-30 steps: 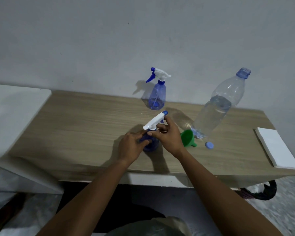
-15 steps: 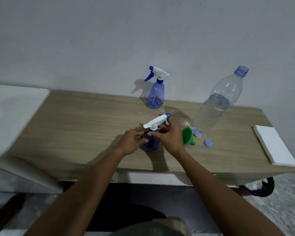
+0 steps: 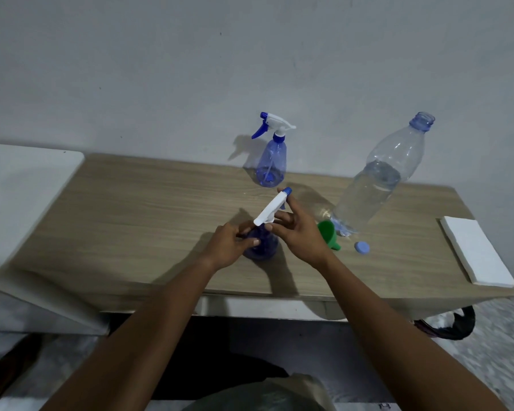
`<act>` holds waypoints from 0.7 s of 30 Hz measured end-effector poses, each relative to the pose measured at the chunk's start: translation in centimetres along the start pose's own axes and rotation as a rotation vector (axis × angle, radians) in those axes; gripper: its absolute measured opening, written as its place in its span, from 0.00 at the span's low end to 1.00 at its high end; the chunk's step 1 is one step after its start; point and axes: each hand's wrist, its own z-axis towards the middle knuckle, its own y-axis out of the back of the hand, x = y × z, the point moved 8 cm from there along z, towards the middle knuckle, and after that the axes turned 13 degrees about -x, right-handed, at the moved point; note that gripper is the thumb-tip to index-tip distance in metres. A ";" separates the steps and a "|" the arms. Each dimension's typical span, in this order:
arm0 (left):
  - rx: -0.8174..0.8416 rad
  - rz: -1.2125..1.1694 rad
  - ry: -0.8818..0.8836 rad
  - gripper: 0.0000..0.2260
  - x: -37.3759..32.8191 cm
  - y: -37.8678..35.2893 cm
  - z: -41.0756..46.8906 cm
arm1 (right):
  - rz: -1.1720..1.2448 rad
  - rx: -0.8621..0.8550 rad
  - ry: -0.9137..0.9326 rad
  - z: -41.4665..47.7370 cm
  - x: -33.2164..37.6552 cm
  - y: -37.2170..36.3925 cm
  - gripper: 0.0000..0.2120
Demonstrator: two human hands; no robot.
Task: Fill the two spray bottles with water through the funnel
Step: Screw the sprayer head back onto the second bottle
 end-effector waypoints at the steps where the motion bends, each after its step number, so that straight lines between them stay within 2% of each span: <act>1: 0.003 -0.001 -0.001 0.18 0.0 0.0 0.0 | -0.024 -0.011 0.011 0.0 -0.1 0.0 0.36; 8: 0.004 -0.024 0.013 0.17 0.0 -0.2 -0.2 | -0.209 -0.121 0.138 -0.9 0.6 0.6 0.29; 13: -0.028 -0.032 0.014 0.13 0.1 0.0 -0.2 | -0.219 -0.262 0.124 -0.9 0.6 0.9 0.24; 18: -0.082 -0.035 0.029 0.11 -0.1 0.2 -0.3 | -0.278 -0.374 0.148 -1.2 0.7 0.8 0.29; 21: -0.101 -0.017 0.007 0.13 -0.2 0.2 -0.4 | -0.188 -0.336 0.100 -1.4 0.1 0.9 0.33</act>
